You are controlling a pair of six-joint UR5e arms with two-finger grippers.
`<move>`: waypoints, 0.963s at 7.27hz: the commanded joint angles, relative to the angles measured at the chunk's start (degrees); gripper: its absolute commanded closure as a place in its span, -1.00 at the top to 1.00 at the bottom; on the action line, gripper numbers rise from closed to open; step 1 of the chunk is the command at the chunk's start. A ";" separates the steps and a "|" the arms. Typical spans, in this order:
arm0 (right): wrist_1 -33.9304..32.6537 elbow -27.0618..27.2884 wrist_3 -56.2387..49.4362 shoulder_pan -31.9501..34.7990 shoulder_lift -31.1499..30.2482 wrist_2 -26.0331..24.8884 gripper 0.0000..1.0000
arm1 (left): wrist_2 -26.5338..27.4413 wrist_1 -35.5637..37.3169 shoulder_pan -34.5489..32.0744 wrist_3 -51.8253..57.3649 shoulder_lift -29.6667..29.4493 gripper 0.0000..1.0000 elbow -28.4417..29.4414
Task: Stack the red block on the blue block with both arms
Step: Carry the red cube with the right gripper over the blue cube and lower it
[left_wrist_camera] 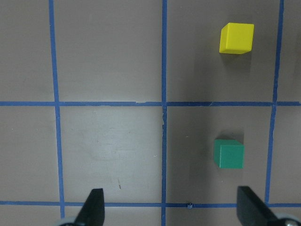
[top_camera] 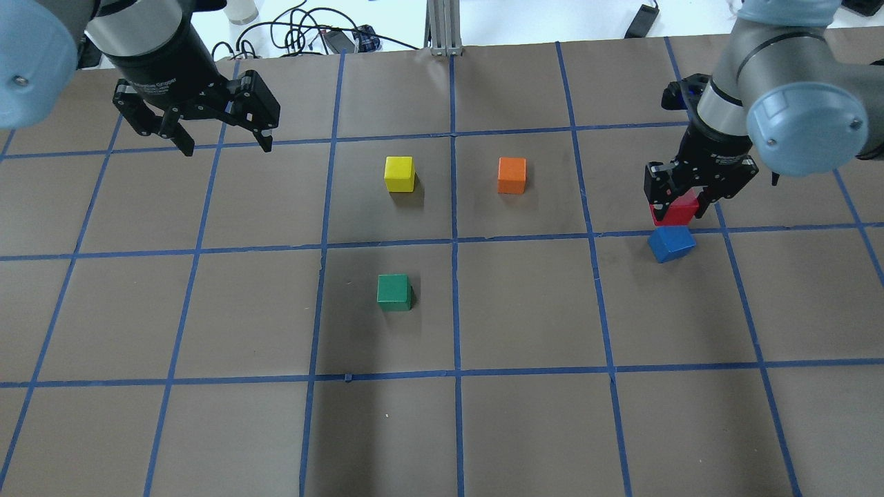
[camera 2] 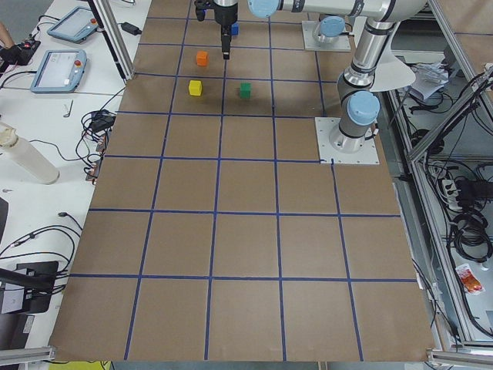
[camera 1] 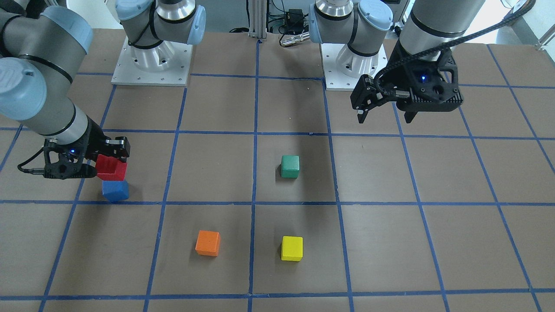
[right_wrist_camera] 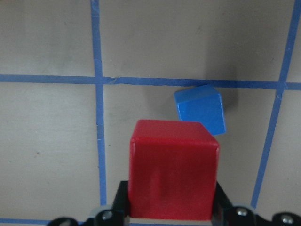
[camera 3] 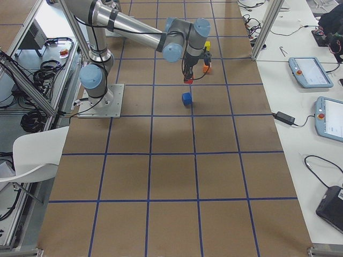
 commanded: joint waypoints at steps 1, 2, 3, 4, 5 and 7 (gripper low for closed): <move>-4.52 3.58 -6.59 -2.91 0.16 0.54 -1.00 | 0.03 0.00 0.00 -0.01 0.06 1.00 -0.09; -9.34 5.78 -9.22 -3.27 0.16 0.54 -1.00 | 0.03 0.00 0.00 -0.01 -0.03 1.00 -0.09; -14.34 7.71 -10.03 -3.27 0.34 0.54 -1.00 | 0.03 0.00 -0.09 -0.01 0.06 1.00 -0.09; -15.96 8.69 -10.91 -3.36 0.51 0.54 -1.00 | 0.03 0.00 0.00 -0.01 0.06 1.00 -0.09; -17.19 8.61 -11.87 -3.45 0.95 0.54 -1.00 | 0.03 0.00 -0.09 -0.01 0.06 1.00 -0.09; -17.38 8.44 -12.06 -3.45 1.83 0.54 -1.00 | 0.03 0.09 -0.09 -0.01 0.06 1.00 -0.09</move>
